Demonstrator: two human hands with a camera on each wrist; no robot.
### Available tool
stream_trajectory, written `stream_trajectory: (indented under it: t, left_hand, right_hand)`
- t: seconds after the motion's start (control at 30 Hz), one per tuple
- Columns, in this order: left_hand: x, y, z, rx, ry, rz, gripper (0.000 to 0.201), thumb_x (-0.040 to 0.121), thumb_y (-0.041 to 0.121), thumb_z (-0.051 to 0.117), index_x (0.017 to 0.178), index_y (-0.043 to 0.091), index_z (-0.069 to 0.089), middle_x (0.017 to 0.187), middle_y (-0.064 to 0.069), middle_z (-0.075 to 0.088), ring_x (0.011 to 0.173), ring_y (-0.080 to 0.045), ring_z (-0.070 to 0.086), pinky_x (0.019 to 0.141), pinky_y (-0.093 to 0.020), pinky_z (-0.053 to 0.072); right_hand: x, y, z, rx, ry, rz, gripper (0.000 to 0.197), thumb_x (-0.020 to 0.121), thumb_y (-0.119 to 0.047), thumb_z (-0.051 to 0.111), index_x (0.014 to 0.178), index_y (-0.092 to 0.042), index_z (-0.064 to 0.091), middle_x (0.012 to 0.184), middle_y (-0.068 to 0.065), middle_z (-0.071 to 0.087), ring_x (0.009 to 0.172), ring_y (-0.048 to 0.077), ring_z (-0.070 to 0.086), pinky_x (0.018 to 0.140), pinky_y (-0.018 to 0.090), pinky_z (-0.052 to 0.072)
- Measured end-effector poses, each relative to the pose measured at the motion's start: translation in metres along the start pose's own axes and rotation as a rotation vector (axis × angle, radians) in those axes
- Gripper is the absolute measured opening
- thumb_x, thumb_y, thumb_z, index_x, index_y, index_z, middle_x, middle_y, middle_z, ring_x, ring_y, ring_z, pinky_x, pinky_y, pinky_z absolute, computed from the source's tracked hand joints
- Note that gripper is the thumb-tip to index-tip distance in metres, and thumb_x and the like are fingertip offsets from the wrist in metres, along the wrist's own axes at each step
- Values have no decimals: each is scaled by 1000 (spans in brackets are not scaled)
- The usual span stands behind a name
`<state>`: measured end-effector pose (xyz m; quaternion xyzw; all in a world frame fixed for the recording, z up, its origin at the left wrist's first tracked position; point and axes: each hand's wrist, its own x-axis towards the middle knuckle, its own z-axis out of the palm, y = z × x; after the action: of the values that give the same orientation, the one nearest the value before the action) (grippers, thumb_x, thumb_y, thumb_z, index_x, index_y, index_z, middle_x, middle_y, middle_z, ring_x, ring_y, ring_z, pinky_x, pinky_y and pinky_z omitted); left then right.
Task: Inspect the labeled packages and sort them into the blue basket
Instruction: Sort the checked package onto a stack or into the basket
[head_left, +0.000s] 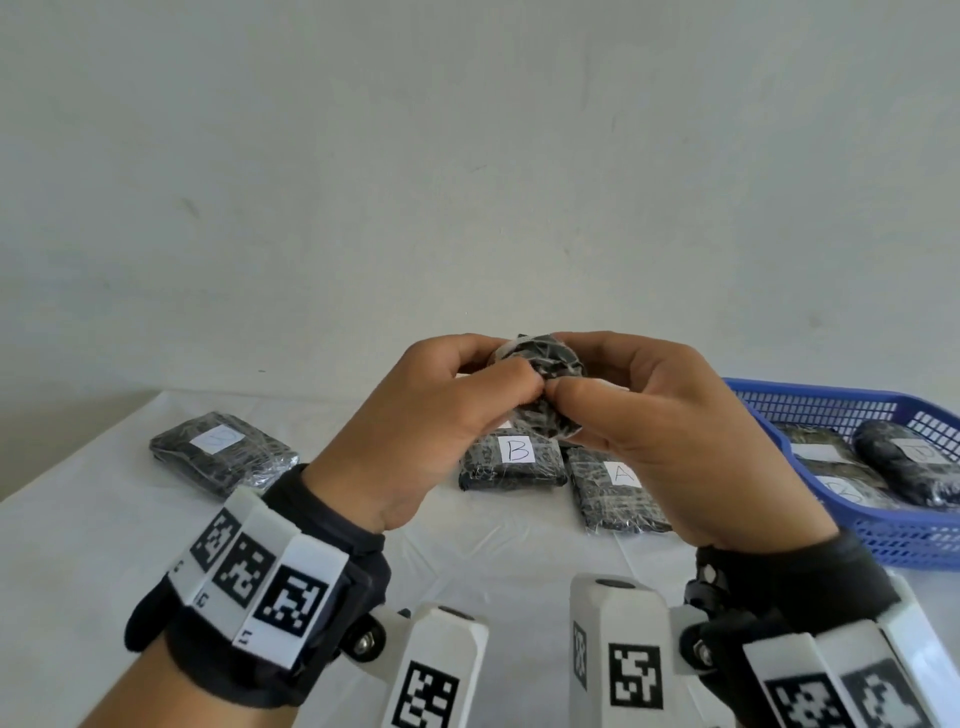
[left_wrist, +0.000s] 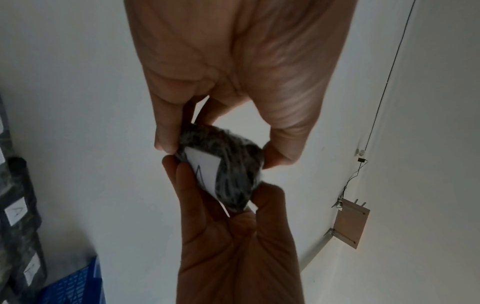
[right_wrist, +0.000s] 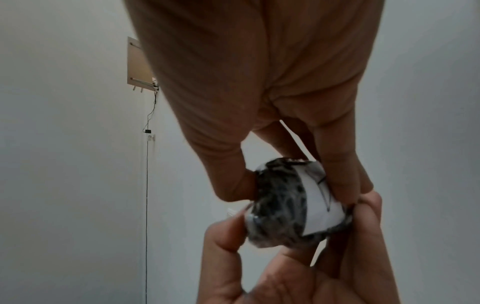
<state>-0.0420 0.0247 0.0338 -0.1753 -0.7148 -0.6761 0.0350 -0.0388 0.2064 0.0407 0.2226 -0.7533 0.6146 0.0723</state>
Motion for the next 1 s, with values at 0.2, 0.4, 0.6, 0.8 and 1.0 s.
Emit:
stream_trajectory:
  t: [0.2, 0.4, 0.6, 0.8, 1.0]
  left_hand:
    - [2, -4, -5, 28, 3, 101, 68, 60, 39, 74, 125, 22, 68, 118, 0, 76, 112, -14, 71, 96, -34, 58]
    - [-1, -8, -2, 307, -83, 321, 94, 83, 7, 81, 156, 34, 29, 150, 7, 48, 138, -10, 51, 105, -29, 53]
    - [0, -1, -5, 144, 7, 248, 57, 93, 24, 71, 147, 24, 50, 126, 8, 72, 116, -12, 70, 103, -42, 55]
    - [-2, -1, -3, 322, -7, 311, 34, 94, 19, 74, 125, 33, 69, 123, 11, 70, 123, -13, 63, 98, -38, 59]
    - [-5, 4, -3, 113, -163, 64, 52, 77, 61, 59, 120, 34, 70, 122, 2, 72, 117, -21, 67, 106, -56, 51]
  right_hand:
    - [2, 2, 0, 171, 20, 61, 49, 81, -24, 68, 128, -11, 68, 120, 10, 77, 108, 24, 76, 100, 46, 59]
    - [-2, -5, -6, 166, -75, 187, 36, 104, -35, 56, 114, -8, 76, 105, 14, 80, 84, 32, 77, 73, 42, 65]
    - [3, 5, -5, 84, -28, 95, 21, 101, -22, 67, 121, -23, 72, 117, 12, 77, 111, 28, 75, 99, 46, 60]
    - [0, 3, -5, 222, -9, 128, 40, 84, -43, 60, 110, -18, 78, 111, 4, 77, 108, 21, 73, 109, 56, 52]
    - [2, 2, 0, 218, 23, 140, 42, 81, -38, 62, 106, -7, 76, 102, 7, 79, 105, 25, 75, 102, 56, 57]
